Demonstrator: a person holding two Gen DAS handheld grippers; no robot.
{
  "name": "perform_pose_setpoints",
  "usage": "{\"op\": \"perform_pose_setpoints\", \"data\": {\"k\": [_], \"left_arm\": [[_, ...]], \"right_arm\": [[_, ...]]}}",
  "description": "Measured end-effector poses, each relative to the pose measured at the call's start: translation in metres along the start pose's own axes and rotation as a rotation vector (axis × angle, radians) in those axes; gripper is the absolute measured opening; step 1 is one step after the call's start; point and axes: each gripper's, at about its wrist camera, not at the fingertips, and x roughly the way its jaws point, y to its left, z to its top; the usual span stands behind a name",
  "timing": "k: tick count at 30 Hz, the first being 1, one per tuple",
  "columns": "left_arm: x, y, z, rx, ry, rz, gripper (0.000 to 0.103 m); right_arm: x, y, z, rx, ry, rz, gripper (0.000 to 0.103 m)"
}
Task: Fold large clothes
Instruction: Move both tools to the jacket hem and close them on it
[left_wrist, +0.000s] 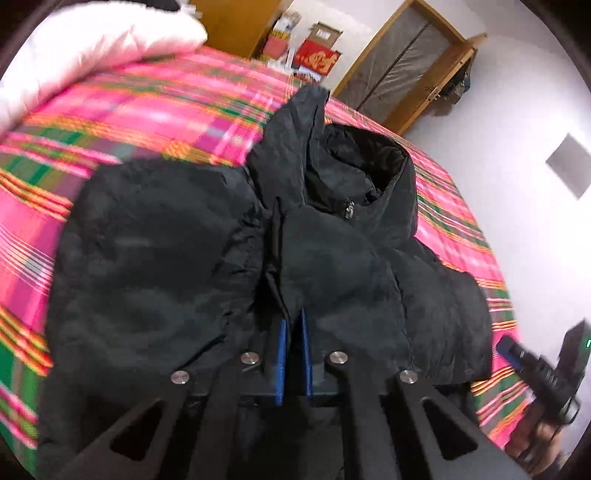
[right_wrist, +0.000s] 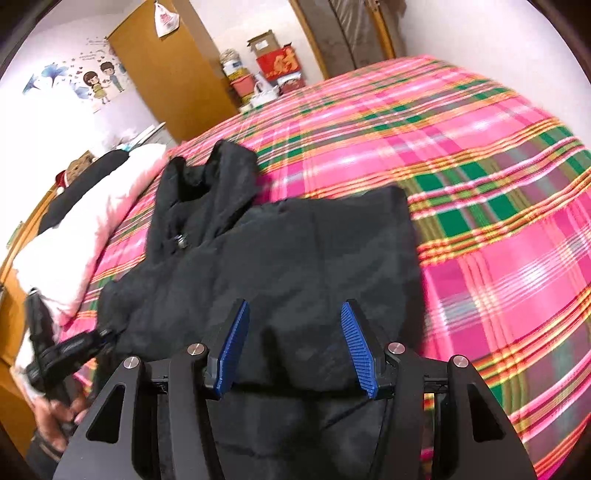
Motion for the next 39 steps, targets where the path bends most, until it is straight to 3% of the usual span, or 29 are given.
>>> {"op": "perform_pose_setpoints", "data": {"k": [4, 8, 14, 16, 20, 22, 24, 29, 34, 39], "left_arm": [[-0.003, 0.005, -0.009, 0.037, 0.013, 0.077, 0.007], [0.014, 0.012, -0.009, 0.036, 0.05, 0.094, 0.008], [0.017, 0.01, -0.008, 0.06, 0.064, 0.123, 0.013], [0.006, 0.009, -0.006, 0.048, 0.061, 0.142, 0.015], [-0.032, 0.005, -0.002, 0.096, -0.048, 0.202, 0.016], [-0.047, 0.007, 0.003, 0.108, -0.106, 0.214, 0.024], [-0.051, 0.008, 0.016, 0.09, -0.153, 0.181, 0.04], [-0.022, -0.009, 0.044, 0.15, -0.168, 0.113, 0.043], [0.047, -0.006, 0.036, 0.227, -0.028, 0.193, 0.044], [0.058, -0.001, 0.025, 0.255, -0.033, 0.187, 0.045]], "right_arm": [[0.031, 0.004, -0.011, -0.045, 0.063, -0.048, 0.049], [0.055, 0.006, -0.027, -0.113, 0.1, -0.097, 0.049], [0.06, 0.012, -0.02, -0.153, 0.15, -0.143, 0.048], [0.043, 0.018, -0.012, -0.143, 0.144, -0.155, 0.048], [0.004, 0.028, -0.003, -0.146, 0.027, -0.12, 0.049], [0.001, 0.03, 0.004, -0.156, 0.002, -0.114, 0.049], [0.01, 0.033, 0.012, -0.185, 0.004, -0.123, 0.049], [0.055, 0.033, 0.029, -0.201, 0.047, -0.144, 0.049], [0.091, 0.028, 0.019, -0.224, 0.091, -0.17, 0.048], [0.098, 0.028, 0.014, -0.225, 0.087, -0.181, 0.048]]}}
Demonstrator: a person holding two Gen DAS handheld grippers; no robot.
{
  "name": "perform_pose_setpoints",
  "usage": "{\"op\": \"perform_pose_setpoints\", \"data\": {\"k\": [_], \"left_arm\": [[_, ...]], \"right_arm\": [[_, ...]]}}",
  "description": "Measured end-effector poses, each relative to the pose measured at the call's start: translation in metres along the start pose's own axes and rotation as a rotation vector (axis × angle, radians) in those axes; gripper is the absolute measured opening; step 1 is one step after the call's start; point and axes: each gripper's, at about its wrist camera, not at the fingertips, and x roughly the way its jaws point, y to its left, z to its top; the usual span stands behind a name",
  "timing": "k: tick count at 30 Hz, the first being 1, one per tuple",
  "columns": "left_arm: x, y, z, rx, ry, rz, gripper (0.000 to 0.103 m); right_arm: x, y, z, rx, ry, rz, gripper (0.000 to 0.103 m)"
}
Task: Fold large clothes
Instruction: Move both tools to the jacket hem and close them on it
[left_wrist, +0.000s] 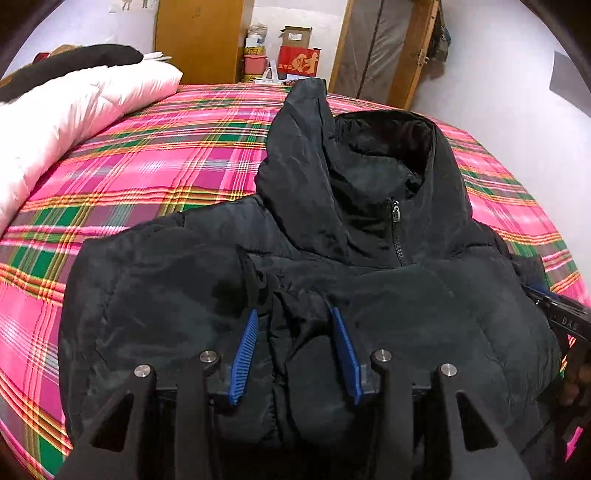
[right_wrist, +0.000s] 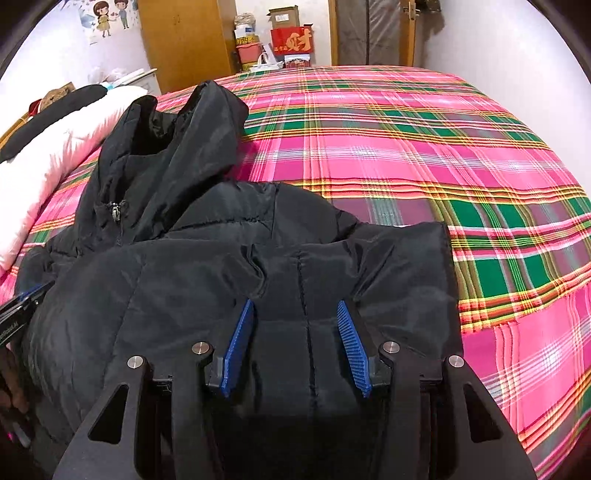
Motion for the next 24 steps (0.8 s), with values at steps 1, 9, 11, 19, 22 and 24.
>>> {"op": "perform_pose_setpoints", "data": {"k": [1, 9, 11, 19, 22, 24], "left_arm": [[0.0, 0.001, 0.0, -0.005, -0.002, -0.003, 0.045], [-0.056, 0.011, 0.0, -0.066, -0.049, -0.046, 0.044], [-0.066, 0.009, -0.007, -0.042, -0.056, -0.055, 0.044], [-0.034, 0.004, -0.028, 0.033, 0.043, 0.045, 0.045], [-0.032, 0.003, -0.028, 0.035, 0.041, 0.048, 0.045], [-0.033, 0.003, -0.028, 0.03, 0.045, 0.046, 0.045]], "right_arm": [[0.0, 0.0, 0.001, -0.006, 0.009, -0.002, 0.048], [-0.07, -0.003, 0.0, 0.021, -0.063, 0.042, 0.048], [-0.078, -0.002, -0.015, 0.022, -0.056, 0.058, 0.049], [-0.043, 0.003, -0.038, -0.003, 0.051, 0.023, 0.048], [-0.043, 0.003, -0.038, -0.003, 0.051, 0.024, 0.048], [-0.045, 0.002, -0.04, 0.003, 0.049, 0.027, 0.048]]}}
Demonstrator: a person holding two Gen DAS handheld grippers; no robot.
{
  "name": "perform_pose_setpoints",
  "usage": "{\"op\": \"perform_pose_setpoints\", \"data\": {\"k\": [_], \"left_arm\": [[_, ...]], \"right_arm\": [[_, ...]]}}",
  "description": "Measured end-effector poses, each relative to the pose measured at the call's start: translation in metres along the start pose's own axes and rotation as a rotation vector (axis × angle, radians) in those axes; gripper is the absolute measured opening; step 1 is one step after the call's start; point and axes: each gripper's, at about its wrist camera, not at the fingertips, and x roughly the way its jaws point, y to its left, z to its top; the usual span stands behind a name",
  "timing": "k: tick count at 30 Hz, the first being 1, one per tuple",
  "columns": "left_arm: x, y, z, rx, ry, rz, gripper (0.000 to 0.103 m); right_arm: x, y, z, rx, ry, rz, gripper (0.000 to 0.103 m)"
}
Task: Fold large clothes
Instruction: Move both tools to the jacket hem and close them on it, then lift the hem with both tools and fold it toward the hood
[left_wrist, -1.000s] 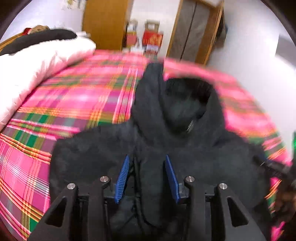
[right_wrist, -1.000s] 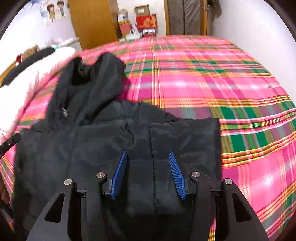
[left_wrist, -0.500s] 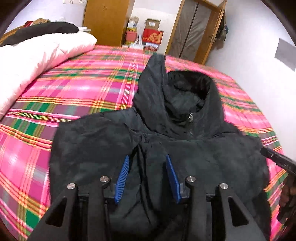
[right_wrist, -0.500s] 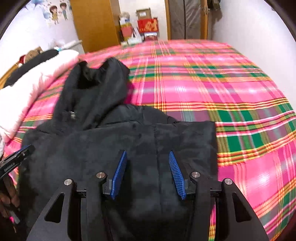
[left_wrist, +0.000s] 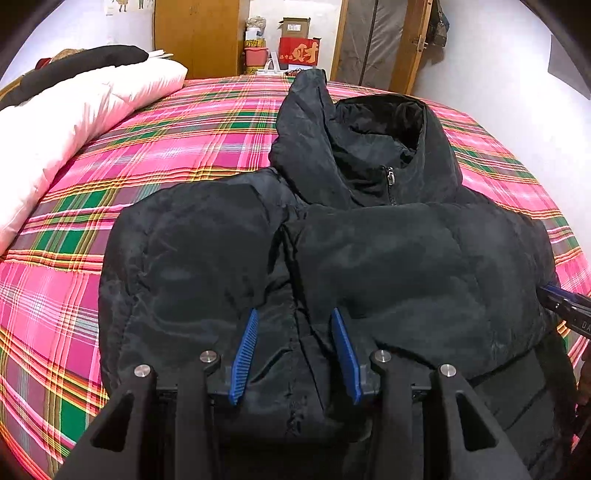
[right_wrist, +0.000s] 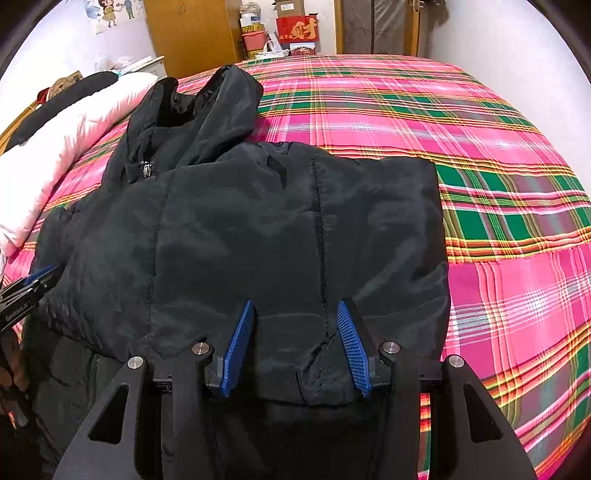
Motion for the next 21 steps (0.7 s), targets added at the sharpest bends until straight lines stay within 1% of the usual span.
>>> {"op": "perform_pose_setpoints", "data": {"k": [2, 3, 5, 7, 9, 11, 14, 16, 18, 21], "left_arm": [[-0.004, 0.002, 0.002, -0.017, 0.009, -0.001, 0.045], [-0.008, 0.003, 0.003, -0.028, 0.012, -0.002, 0.044], [-0.02, 0.007, 0.008, -0.054, -0.009, -0.002, 0.044], [-0.034, 0.01, 0.018, -0.079, -0.048, -0.028, 0.044], [-0.041, 0.013, 0.028, -0.105, -0.061, -0.067, 0.045], [-0.043, 0.014, 0.041, -0.12, -0.071, -0.08, 0.045], [-0.038, 0.013, 0.069, -0.114, -0.077, -0.087, 0.045], [-0.033, 0.013, 0.091, -0.108, -0.09, -0.091, 0.047], [-0.021, 0.012, 0.116, -0.103, -0.094, -0.081, 0.055], [0.0, 0.011, 0.152, -0.099, -0.095, -0.079, 0.059]], "right_arm": [[-0.007, 0.0, 0.0, 0.005, -0.007, -0.001, 0.048], [-0.015, 0.0, 0.002, 0.01, -0.024, 0.013, 0.049], [-0.028, 0.001, 0.006, 0.014, -0.057, 0.037, 0.049], [-0.039, 0.005, 0.018, 0.008, -0.095, 0.054, 0.049], [-0.042, 0.009, 0.031, 0.007, -0.107, 0.077, 0.049], [-0.038, 0.015, 0.049, -0.001, -0.113, 0.094, 0.049], [-0.03, 0.026, 0.076, -0.022, -0.121, 0.121, 0.049], [-0.022, 0.032, 0.092, -0.032, -0.126, 0.129, 0.049], [-0.009, 0.039, 0.114, -0.039, -0.122, 0.142, 0.049], [0.012, 0.048, 0.143, -0.039, -0.102, 0.152, 0.049]]}}
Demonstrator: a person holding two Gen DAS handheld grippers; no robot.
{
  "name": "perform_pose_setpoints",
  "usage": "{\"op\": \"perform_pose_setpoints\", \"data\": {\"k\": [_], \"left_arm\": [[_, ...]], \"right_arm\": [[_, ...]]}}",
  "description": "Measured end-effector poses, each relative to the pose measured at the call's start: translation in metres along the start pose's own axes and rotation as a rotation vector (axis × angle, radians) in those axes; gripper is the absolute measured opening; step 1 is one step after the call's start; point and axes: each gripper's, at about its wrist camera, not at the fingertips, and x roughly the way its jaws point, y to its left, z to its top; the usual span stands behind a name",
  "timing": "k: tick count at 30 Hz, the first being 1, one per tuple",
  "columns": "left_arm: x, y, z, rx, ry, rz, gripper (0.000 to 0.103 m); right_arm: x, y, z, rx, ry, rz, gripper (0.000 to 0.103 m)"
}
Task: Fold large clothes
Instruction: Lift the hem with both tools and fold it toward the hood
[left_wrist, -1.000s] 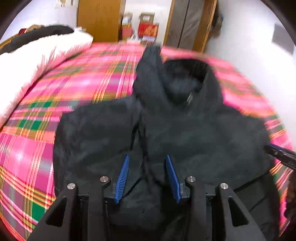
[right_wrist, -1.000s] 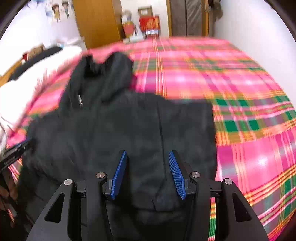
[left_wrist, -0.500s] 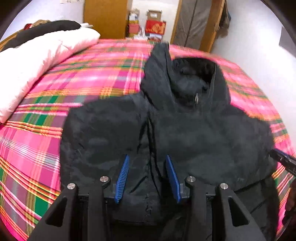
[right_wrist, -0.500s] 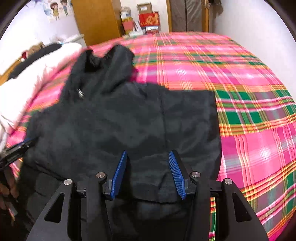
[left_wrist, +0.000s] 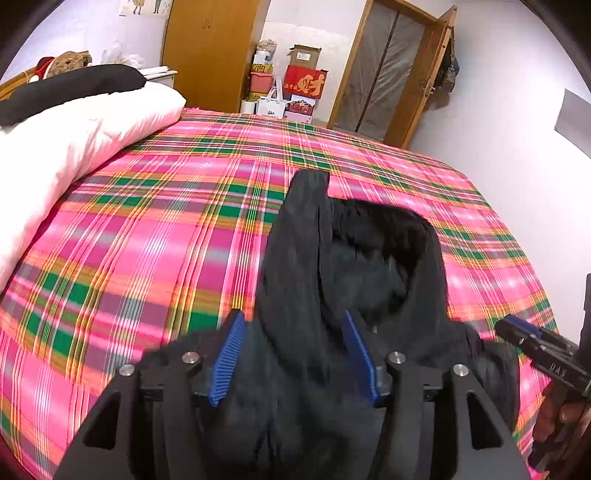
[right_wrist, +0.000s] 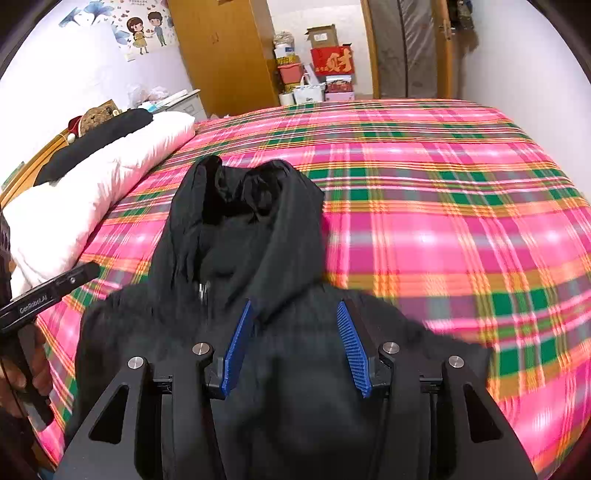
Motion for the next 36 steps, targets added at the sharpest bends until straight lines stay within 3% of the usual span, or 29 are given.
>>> {"op": "perform_pose_setpoints", "data": {"k": [6, 11, 14, 15, 16, 17, 18, 22, 27, 31, 36], "left_arm": [[0.067, 0.004, 0.045, -0.004, 0.054, 0.025, 0.061], [0.116, 0.003, 0.059, 0.012, 0.116, 0.058, 0.061], [0.132, -0.001, 0.061, 0.022, 0.127, 0.029, 0.059], [0.136, -0.003, 0.062, 0.03, 0.126, 0.023, 0.047], [0.138, -0.006, 0.062, 0.039, 0.128, 0.02, 0.038], [0.141, -0.009, 0.062, 0.052, 0.136, 0.021, 0.019], [0.141, -0.012, 0.06, 0.066, 0.137, 0.016, 0.007], [0.115, -0.014, 0.057, 0.067, 0.075, -0.011, 0.004], [0.043, -0.008, 0.054, 0.039, -0.032, -0.057, 0.003], [-0.021, -0.002, 0.041, 0.011, -0.109, -0.12, 0.003], [-0.085, 0.005, -0.008, -0.017, -0.146, -0.164, 0.004]], "right_arm": [[0.046, 0.003, 0.053, -0.003, 0.004, -0.002, 0.048], [0.089, 0.004, 0.084, -0.024, 0.037, -0.06, 0.049], [0.113, 0.001, 0.094, -0.039, 0.065, -0.092, 0.048], [0.122, 0.0, 0.096, -0.047, 0.087, -0.106, 0.048], [0.127, 0.0, 0.096, -0.054, 0.101, -0.11, 0.035], [0.13, 0.001, 0.096, -0.06, 0.115, -0.107, 0.009], [0.129, 0.002, 0.094, -0.063, 0.116, -0.102, 0.008], [0.089, 0.004, 0.088, -0.046, 0.029, -0.059, 0.006], [0.02, 0.004, 0.077, 0.005, -0.057, 0.019, 0.006], [-0.046, 0.005, 0.046, 0.049, -0.122, 0.083, 0.006], [-0.09, 0.002, -0.011, 0.126, -0.129, 0.121, 0.006]]}}
